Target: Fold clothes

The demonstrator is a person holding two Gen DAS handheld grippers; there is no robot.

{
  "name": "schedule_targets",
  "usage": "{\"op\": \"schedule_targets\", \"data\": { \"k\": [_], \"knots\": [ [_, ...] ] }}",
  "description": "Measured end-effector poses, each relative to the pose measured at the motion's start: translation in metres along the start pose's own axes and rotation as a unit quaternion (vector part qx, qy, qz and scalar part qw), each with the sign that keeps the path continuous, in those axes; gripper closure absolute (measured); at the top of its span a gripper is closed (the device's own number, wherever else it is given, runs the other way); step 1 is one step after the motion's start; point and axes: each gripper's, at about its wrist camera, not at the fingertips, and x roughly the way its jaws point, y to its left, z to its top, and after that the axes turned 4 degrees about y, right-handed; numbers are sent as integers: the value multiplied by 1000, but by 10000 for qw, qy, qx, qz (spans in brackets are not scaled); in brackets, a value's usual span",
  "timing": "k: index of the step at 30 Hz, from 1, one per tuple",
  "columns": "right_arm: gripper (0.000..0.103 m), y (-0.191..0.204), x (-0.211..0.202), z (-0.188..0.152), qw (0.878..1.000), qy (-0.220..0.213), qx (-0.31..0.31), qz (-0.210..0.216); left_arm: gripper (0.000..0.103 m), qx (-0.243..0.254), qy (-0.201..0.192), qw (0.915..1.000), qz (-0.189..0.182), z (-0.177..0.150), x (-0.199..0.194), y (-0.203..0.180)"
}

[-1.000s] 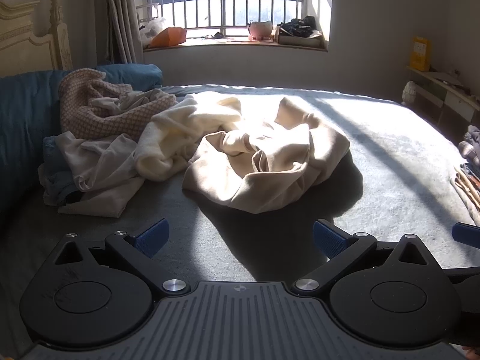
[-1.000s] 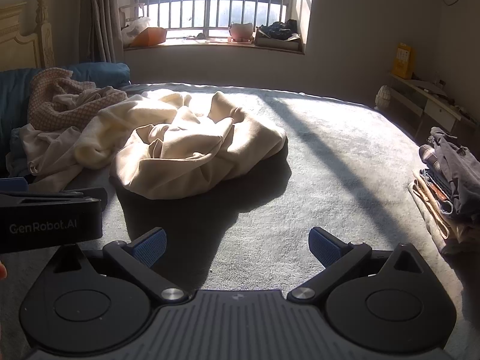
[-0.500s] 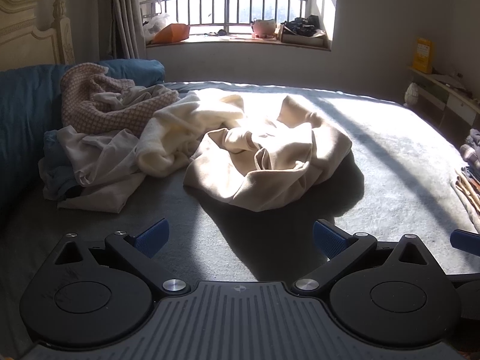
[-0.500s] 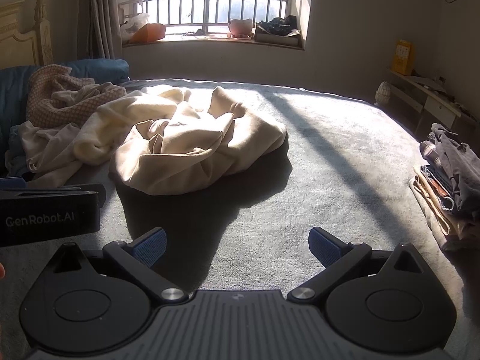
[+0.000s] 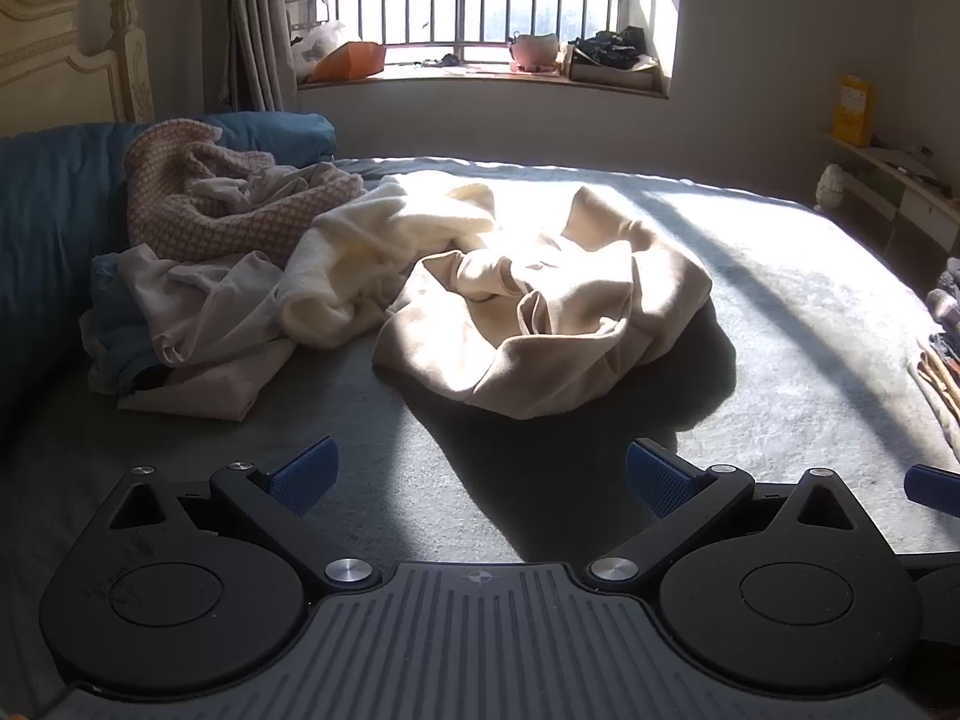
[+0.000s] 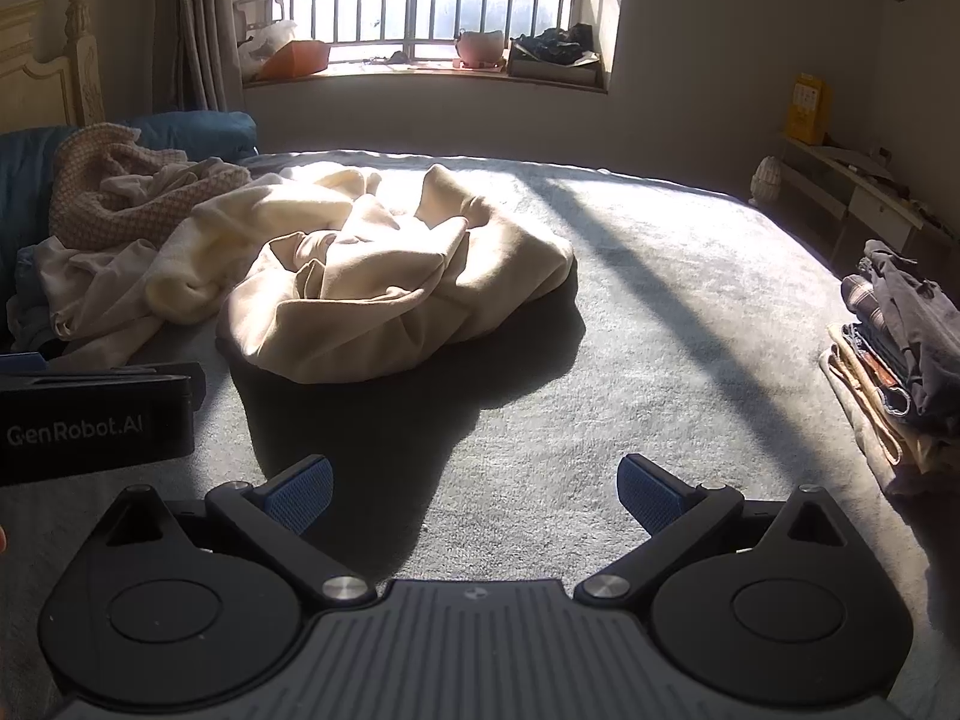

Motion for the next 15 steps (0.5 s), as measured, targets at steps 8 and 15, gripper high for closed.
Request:
{"op": "schedule_targets", "data": {
  "k": [8,15],
  "knots": [
    [0,1,8,-1,10000,49,-7,-34,0,-58,102,9999,37,-2,11,4],
    [0,-1,27,-4,9999,92,-77,94,0,-719,25,9973,-118,-4,31,26]
  ]
}}
